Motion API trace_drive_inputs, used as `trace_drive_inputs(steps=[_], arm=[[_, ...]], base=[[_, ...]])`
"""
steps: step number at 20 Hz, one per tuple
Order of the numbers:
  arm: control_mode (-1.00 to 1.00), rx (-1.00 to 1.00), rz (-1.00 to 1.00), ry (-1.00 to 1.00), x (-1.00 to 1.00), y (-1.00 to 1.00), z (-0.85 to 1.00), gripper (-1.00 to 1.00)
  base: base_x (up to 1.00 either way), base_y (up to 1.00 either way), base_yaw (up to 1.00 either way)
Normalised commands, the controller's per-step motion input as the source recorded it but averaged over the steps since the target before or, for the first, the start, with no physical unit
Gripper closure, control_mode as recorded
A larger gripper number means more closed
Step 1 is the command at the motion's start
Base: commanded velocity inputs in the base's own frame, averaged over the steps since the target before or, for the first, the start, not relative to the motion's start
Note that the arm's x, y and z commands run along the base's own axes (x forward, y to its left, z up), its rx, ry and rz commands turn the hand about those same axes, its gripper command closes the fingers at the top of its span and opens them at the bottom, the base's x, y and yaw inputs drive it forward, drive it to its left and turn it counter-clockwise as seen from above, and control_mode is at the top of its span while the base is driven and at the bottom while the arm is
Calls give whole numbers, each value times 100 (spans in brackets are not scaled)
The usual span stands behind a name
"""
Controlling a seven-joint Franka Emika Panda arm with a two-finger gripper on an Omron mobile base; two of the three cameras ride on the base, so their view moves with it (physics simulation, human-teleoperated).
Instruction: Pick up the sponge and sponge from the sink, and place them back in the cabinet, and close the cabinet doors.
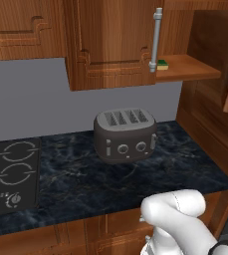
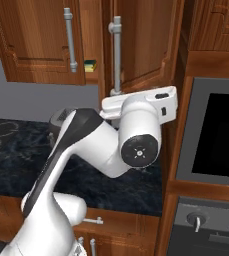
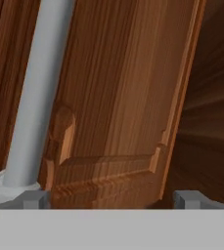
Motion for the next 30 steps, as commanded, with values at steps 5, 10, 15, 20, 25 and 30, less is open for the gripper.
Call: trace_drive_inputs(steps=[5, 10, 15, 20, 25, 30], arm=[[-100, 0, 0, 0, 33, 28, 0, -100], [-100, 0, 0, 0, 37, 27, 0, -100], [-100, 0, 0, -2, 43, 25, 0, -100], [-100, 0, 0, -3, 47, 26, 0, -100], [-100, 0, 0, -4, 48, 23, 0, -100], [-100, 0, 0, -3, 47, 20, 0, -100]], base=[[0, 0, 0], [0, 0, 0], [0, 0, 0], [0, 0, 0], [0, 0, 0], [0, 0, 0]])
